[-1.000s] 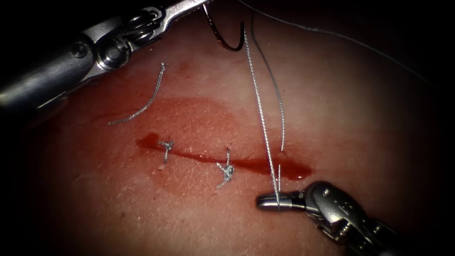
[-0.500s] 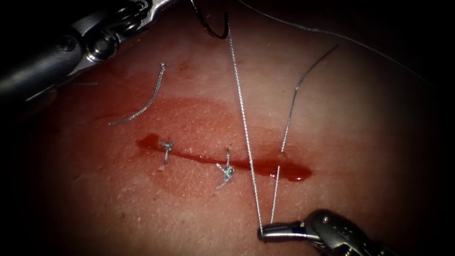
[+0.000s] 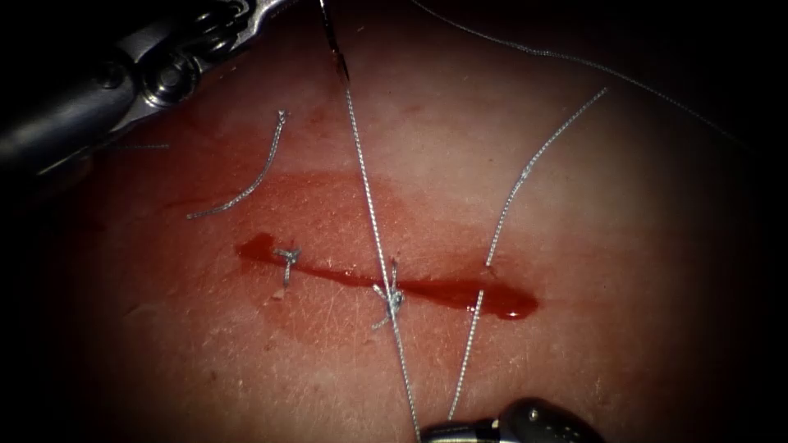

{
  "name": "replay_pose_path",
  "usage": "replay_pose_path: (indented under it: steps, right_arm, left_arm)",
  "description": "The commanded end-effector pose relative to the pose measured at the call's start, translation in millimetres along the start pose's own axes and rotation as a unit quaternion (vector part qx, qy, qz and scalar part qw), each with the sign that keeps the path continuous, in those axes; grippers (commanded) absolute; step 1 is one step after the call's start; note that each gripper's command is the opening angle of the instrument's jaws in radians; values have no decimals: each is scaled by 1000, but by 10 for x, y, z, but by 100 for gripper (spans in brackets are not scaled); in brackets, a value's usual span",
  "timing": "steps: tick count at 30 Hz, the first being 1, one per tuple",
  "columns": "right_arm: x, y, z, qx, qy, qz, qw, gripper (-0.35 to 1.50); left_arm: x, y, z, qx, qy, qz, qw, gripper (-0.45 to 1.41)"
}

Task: Wound Closure

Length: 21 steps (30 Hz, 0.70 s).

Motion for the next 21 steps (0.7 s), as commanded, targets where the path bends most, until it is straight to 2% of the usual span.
replay_pose_path:
  steps: [1, 6, 11, 13, 15, 16, 17, 18, 19, 20, 21]
  right_arm:
    - [7, -1, 10, 4, -3, 2, 1000, -35]
    - [5, -8, 22, 11, -5, 10, 1000, -35]
    - [14, -17, 26, 21, 5, 14, 1000, -35]
    - [26, -17, 23, 2, 30, 8, 1000, -35]
    - [49, -8, 17, -50, 78, -11, 996, -35]
    - [80, -2, 5, -118, 136, -10, 984, 26]
    - [92, -3, -1, -148, 159, -3, 976, 58]
    - [114, -13, -18, -221, 204, 10, 954, 78]
    - [122, -20, -26, -241, 205, 7, 949, 49]
    - [127, -27, -34, -257, 199, -6, 946, 2]
    - [131, -34, -43, -276, 186, -30, 942, 0]
  left_arm:
    - [-9, -8, 9, 5, -2, 3, 1000, -45]
    - [-7, -7, 9, 8, 2, 7, 1000, -45]
    - [-2, -6, 7, 10, 2, 6, 1000, -45]
    - [-1, -7, 7, 15, 8, 3, 1000, -45]
    - [2, -7, 7, 18, 11, 1, 1000, -45]
    - [6, -7, 8, 24, 17, -2, 1000, -45]
    - [8, -7, 9, 28, 21, -1, 999, -45]
    - [11, -8, 9, 30, 23, -1, 999, -45]
    - [12, -9, 10, 30, 23, -1, 999, -45]
    - [12, -9, 10, 30, 24, -1, 999, -45]
    - [13, -9, 10, 30, 24, -1, 999, -45]
